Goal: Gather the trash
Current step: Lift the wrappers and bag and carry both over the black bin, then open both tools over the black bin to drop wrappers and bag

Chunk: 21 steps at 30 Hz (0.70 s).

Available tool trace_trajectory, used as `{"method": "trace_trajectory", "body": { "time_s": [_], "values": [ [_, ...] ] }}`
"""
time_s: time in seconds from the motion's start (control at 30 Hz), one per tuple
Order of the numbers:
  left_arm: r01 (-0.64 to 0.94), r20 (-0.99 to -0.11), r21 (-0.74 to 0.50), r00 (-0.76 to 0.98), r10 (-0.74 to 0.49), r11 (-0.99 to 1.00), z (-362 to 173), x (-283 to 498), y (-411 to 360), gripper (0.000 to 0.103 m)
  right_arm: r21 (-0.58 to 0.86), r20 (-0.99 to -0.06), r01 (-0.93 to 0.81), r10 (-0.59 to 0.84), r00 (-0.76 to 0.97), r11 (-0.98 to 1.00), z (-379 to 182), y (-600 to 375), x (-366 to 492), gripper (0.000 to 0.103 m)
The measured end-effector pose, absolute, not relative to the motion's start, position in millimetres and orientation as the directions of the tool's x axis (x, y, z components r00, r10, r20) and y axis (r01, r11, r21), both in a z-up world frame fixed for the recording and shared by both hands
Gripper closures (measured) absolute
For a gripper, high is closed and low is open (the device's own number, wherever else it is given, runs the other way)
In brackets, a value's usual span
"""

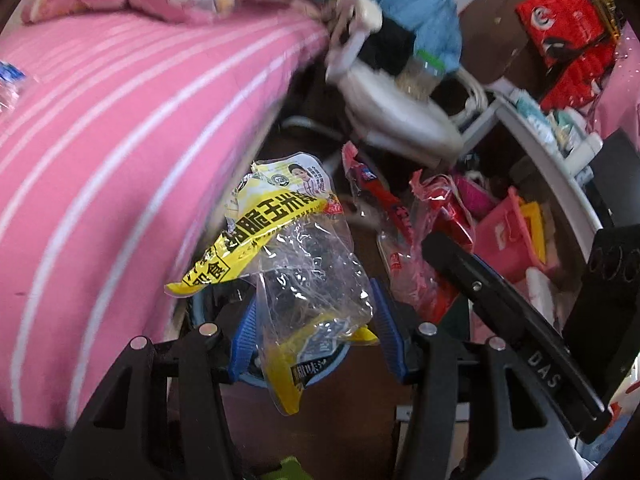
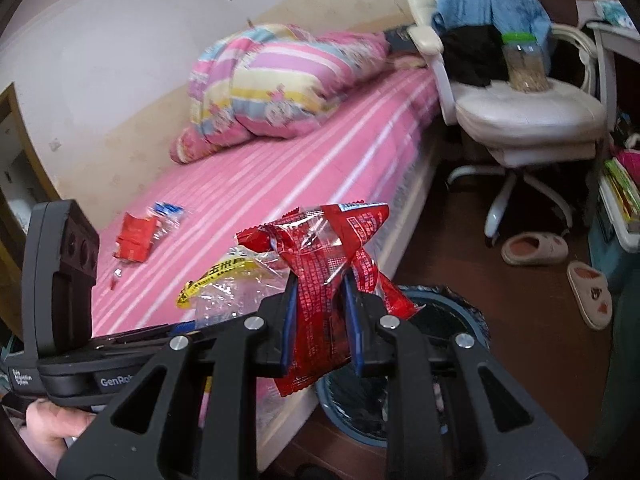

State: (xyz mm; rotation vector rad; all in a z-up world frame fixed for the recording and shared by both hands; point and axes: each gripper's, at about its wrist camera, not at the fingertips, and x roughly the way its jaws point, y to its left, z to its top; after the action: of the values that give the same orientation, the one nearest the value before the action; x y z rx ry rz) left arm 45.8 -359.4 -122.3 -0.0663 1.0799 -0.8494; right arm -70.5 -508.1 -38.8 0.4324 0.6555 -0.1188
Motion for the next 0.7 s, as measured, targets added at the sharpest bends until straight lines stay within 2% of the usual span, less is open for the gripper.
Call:
{"method": "trace_trajectory", "body": {
  "time_s": [0.2, 0.47, 0.53, 0.57, 0.63, 0.7],
  "values": [
    [0.542, -0.798, -0.487, 0.042, -0.601, 0.685, -167, 66, -386, 0.052, 0.367, -0.707, 0.322, 0.037, 0.706, 0.873, -82, -532, -56, 0.081],
    [0.526, -0.839, -0.479, -0.039, -0.543, 0.703, -205, 85, -414, 0.05, 0.361, -0.795, 0.397, 0.056, 0.604, 0.844, -127, -551, -38, 0.078],
    [0.511, -0.844, -0.486, -0.062, -0.533, 0.709, -214, 91, -417, 0.047, 0.357, -0.815, 0.41, 0.065, 0.576, 0.839, -140, -555, -35, 0.073],
    [0.508, -0.849, -0.48, -0.064, -0.525, 0.715, -216, 92, -418, 0.044, 0.351, -0.824, 0.423, 0.062, 0.562, 0.835, -147, -558, -34, 0.067],
    [0.49, -0.86, -0.47, -0.068, -0.505, 0.734, -223, 97, -418, 0.034, 0.348, -0.834, 0.442, 0.059, 0.548, 0.827, -154, -561, -35, 0.058],
    [0.461, -0.869, -0.463, -0.069, -0.489, 0.757, -228, 102, -416, 0.022, 0.336, -0.838, 0.469, 0.032, 0.545, 0.817, -156, -564, -40, 0.039]
  ]
}}
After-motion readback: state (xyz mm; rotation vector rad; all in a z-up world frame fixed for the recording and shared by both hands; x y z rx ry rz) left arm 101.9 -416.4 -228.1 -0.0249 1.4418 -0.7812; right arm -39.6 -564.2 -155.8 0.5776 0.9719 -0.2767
